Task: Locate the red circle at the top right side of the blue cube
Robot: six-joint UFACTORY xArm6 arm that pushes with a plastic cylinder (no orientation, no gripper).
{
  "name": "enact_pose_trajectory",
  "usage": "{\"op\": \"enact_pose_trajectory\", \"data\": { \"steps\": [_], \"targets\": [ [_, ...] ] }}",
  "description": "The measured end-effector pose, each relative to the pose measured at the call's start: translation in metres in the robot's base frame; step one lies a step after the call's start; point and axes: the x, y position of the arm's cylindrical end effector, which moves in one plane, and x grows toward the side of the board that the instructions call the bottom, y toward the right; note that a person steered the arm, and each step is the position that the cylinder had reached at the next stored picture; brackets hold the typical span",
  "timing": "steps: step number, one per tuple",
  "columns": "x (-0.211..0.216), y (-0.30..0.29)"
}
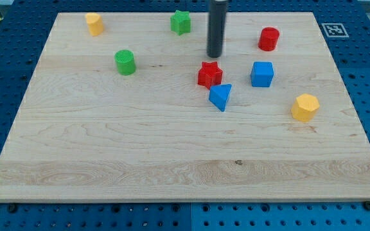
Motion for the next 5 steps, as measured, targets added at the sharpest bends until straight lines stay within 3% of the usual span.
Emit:
{"op": "enact_pose_trajectory", "data": {
  "steps": [1,3,4,5],
  "targets": [
    [-0.009,0.050],
    [-0.088,0.065],
    [-0.090,0.119],
    [-0.056,0.122]
  ]
}}
